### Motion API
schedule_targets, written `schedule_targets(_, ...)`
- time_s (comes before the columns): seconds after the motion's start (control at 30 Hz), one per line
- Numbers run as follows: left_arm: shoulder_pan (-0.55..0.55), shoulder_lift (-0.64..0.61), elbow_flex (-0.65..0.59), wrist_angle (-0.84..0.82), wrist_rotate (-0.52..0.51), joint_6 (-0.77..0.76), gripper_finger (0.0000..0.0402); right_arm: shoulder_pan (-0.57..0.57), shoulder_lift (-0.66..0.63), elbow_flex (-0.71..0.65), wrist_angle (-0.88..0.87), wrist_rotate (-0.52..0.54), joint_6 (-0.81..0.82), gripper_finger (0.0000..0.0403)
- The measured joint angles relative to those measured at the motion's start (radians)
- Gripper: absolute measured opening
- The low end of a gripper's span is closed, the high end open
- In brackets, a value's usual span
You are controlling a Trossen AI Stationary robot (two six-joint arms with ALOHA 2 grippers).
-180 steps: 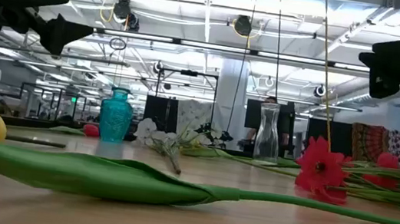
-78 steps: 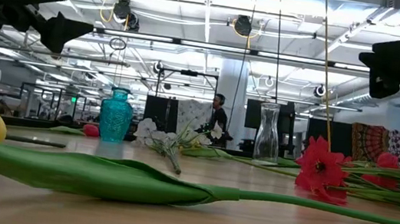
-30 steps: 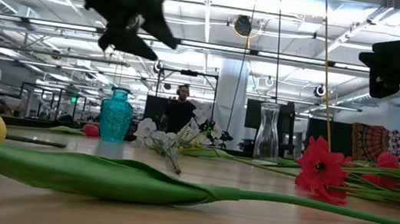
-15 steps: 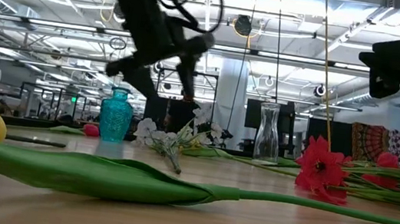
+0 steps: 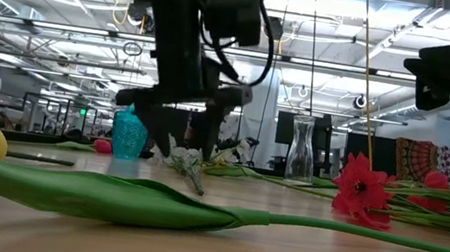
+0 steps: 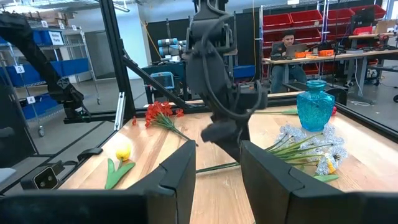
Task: Sort flowers into vase by color
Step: Put the top white flowers into the blue vase
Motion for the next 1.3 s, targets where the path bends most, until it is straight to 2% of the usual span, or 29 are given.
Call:
schedule_targets(0.23,0.026,0.061,0.002,-0.002,0.002,-0.022,0.0304,0.000,0.000,0.000,0.000,0.000,0.000,0.0118)
schedule_targets(0.5,0.033,0.087,0.006,-0.059,0.024,0.055,0.0295,0.000,0.000,0.000,0.000,0.000,0.000,0.0118)
schedule_targets(0.67,0.034,0.065,0.002,-0.126,0.018,0.055,0.0233,0.000,0.000,0.000,0.000,0.000,0.000,0.0118)
schedule_targets(0.87,0.034,0.065,0.002,-0.159,0.013,0.084,0.0106,0.000,0.000,0.000,0.000,0.000,0.000,0.0118)
schedule_targets(1.0,0.028,0.060,-0.002,-0.192,-0.038,0.085,0.0027,0.000,0.000,0.000,0.000,0.000,0.000,0.0118)
schedule_targets(1.07,0.021,0.050,-0.004,-0.244,-0.070,0.084,0.0012,0.000,0.000,0.000,0.000,0.000,0.000,0.0118)
schedule_targets(1.23,0.004,-0.014,-0.009,-0.361,-0.146,0.060,0.0024,0.000,0.000,0.000,0.000,0.000,0.000,0.0118)
schedule_targets(1.3,-0.006,-0.053,-0.027,-0.348,-0.172,0.063,0.0021,0.000,0.000,0.000,0.000,0.000,0.000,0.0118)
